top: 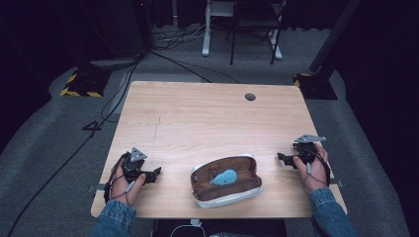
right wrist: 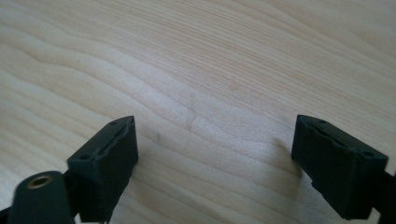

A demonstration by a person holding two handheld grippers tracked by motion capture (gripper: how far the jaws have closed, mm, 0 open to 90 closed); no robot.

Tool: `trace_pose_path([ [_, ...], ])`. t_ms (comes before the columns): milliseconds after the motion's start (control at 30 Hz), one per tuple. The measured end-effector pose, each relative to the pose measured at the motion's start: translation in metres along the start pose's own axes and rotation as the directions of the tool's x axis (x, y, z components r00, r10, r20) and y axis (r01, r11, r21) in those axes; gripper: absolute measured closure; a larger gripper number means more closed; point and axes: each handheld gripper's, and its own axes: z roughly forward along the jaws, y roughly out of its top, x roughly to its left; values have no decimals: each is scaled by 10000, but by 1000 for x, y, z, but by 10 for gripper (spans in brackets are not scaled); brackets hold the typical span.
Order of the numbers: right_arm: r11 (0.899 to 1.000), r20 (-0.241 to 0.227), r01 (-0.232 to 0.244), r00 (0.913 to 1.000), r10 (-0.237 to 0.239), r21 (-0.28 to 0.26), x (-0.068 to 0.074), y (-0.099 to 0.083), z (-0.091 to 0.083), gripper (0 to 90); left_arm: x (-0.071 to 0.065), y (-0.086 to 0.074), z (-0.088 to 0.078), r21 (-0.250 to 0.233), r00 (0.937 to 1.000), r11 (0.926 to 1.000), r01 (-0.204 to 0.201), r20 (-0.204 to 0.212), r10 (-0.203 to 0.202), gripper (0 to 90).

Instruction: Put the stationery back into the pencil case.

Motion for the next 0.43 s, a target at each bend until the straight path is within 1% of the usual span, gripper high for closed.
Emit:
trace_pose_path([
  [33, 9995, 261, -246, 9993, 251, -219, 2, -1, 2, 114, 0, 0, 0, 5, 10000, 10000, -6, 4, 6, 117],
  [100, 9995, 326, -272, 9991, 278, -166, 3, 0, 4, 87, 0, 0, 0, 5, 10000, 10000, -6, 5, 6, 117],
  [433, 9996, 216, -253, 9994, 255, -120, 2, 0, 5, 73, 0, 0, 0, -2, 10000, 10000, -6, -26, 6, 117],
])
